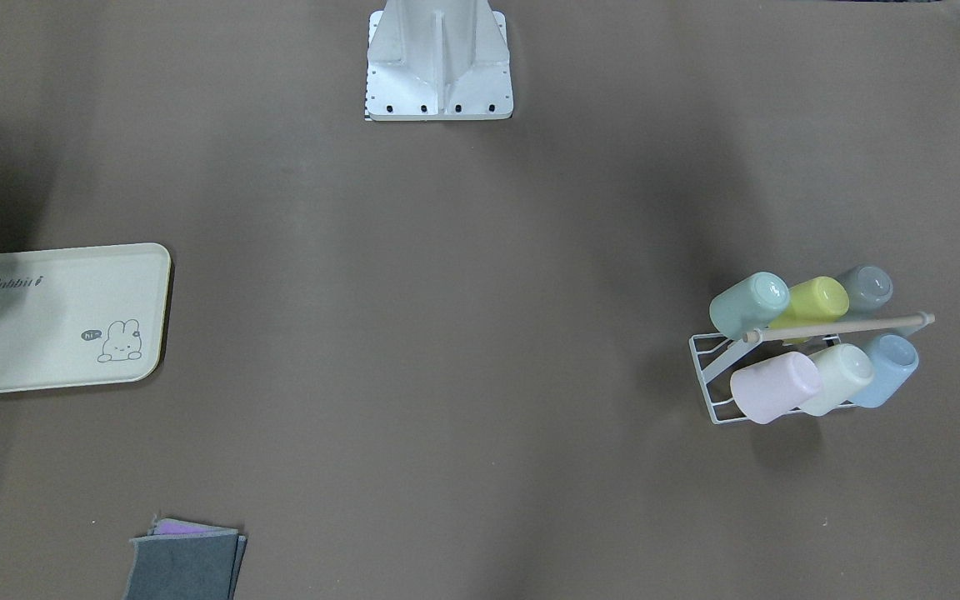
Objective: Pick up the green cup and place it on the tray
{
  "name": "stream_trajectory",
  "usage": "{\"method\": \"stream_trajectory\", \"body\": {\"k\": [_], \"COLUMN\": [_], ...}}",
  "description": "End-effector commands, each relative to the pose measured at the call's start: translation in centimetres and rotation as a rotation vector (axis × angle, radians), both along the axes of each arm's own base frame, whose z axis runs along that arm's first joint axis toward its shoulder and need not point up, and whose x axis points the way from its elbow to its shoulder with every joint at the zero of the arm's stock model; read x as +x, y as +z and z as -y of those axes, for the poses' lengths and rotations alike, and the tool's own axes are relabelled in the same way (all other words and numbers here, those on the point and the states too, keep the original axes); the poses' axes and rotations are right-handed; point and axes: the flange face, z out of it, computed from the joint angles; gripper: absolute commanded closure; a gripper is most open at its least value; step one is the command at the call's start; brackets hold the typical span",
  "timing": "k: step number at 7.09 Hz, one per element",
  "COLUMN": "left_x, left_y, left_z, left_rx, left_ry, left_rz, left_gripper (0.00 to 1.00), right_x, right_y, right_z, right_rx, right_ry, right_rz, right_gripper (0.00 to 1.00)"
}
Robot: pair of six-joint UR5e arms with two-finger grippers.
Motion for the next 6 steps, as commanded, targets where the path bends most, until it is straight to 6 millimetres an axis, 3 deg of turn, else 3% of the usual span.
{"method": "stream_trajectory", "body": {"k": [1,2,3,6], "left_x": [4.0,5.8,8.3,16.3], "left_y": [-6.4,-10.7,-12.0,-15.0], "left_z": [-0.4,0.2,-0.9,-1.4], "left_rx": [-0.054,0.070,0.169,0.548], "left_ry": [0.101,0.187,0.275,0.558], "left_rz": [0.020,0.037,0.083,0.356], "left_gripper": [0.02,0.02,0.02,0.02], "right_x": [0.3,0.5,0.7,1.3], "right_y": [0.1,0.3,0.5,1.8], "right_z": [-0.1,-0.2,-0.3,-1.1], "right_rx": [0.001,-0.002,-0.005,0.002], "right_ry": [-0.001,0.001,0.003,-0.024], "right_rz": [0.006,0.005,0.005,-0.007], "right_gripper": [0.62,0.67,0.67,0.67]}}
